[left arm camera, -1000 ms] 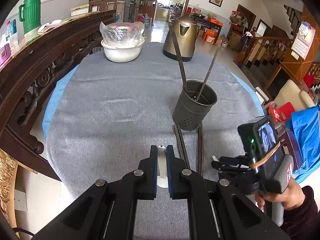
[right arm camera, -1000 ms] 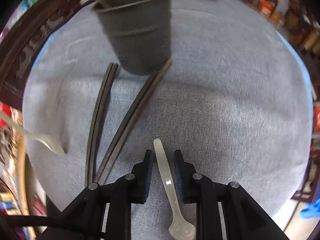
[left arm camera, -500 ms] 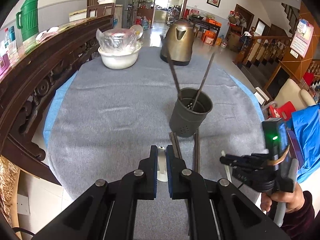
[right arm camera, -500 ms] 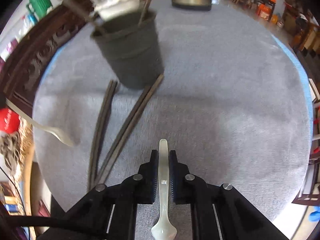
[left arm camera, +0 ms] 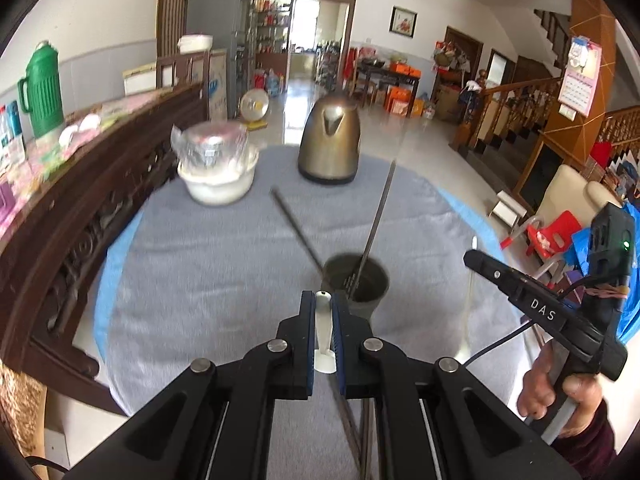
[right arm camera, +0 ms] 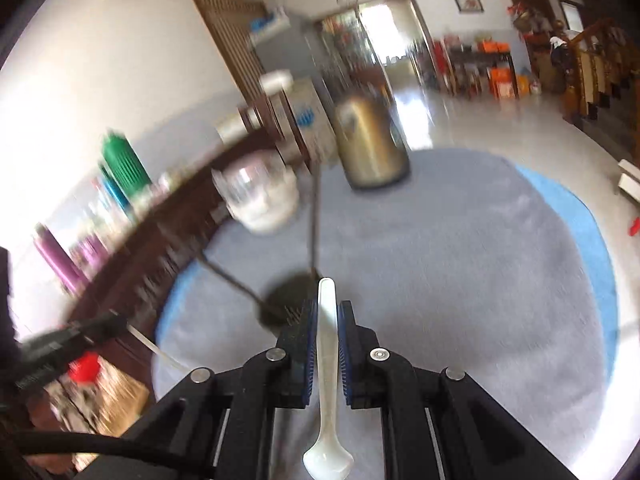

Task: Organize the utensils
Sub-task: 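Lower the spoons into the grey cup and open both grippers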

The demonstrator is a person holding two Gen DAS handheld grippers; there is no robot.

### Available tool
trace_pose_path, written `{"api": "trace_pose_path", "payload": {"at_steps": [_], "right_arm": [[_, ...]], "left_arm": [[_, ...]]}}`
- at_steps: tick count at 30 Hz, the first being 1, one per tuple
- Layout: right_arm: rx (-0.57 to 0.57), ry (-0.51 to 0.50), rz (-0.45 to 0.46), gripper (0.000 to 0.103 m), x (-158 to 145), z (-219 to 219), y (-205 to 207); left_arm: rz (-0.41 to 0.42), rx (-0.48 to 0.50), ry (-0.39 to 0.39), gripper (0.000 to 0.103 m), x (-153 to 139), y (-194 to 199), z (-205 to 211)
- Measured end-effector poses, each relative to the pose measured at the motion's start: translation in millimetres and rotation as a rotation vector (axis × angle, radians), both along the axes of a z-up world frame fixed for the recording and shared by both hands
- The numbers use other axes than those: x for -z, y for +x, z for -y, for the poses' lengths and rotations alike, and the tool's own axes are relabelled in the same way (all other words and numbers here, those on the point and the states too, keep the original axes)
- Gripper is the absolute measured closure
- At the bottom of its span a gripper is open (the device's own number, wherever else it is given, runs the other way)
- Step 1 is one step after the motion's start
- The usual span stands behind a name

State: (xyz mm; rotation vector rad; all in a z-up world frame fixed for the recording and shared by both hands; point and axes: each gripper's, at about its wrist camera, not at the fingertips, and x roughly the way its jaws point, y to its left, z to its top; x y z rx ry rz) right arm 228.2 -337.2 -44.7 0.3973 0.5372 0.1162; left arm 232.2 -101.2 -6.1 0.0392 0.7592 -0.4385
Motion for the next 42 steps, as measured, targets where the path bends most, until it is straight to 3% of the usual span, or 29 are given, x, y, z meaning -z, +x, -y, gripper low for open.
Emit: {"api": "trace_pose_path", "payload": {"at_steps": [5,12,22,30,38,42], "right_arm": [[0.058,0.085,0.212,0.092,-25,-2,-2],[0.144,0.168,0.332,0.092,-31,-1,24],[0.163,0.158,0.294,0.092,-1,-16,75],[0.152,0.141,0.248,0.092,28,-14,83],[0.115,0.186,0.2,0.089,39,-12,76],[0.119,0.201,0.196,0.089,37,-9,59]], "left_arm": [[0.068,0.002,-0.046,0.094,-16,9,9],[0.161,-0.002,-0.107,0.094,-23,29,23],[0.109,-0.003,-0.108,0.094,8,64,44],[0.054,-0.001,-0.075,0.094,29,72,51],[0.038,-0.008,-0.084,0.094,25,63,41],[0.073,-0.023,-0.083,0.093,14,45,30]]}}
